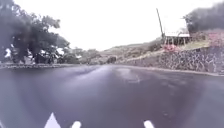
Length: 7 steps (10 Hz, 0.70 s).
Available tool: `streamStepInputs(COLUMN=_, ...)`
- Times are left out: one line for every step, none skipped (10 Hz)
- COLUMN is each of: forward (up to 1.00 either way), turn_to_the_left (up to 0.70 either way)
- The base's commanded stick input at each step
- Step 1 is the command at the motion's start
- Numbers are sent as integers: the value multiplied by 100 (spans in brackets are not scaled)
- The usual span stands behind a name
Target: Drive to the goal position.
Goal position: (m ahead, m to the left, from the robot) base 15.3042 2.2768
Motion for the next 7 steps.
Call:
streamStepInputs(forward=70, turn_to_the_left=0)
streamStepInputs(forward=70, turn_to_the_left=0)
streamStepInputs(forward=70, turn_to_the_left=0)
streamStepInputs(forward=70, turn_to_the_left=0)
streamStepInputs(forward=70, turn_to_the_left=0)
streamStepInputs(forward=70, turn_to_the_left=0)
streamStepInputs(forward=70, turn_to_the_left=0)
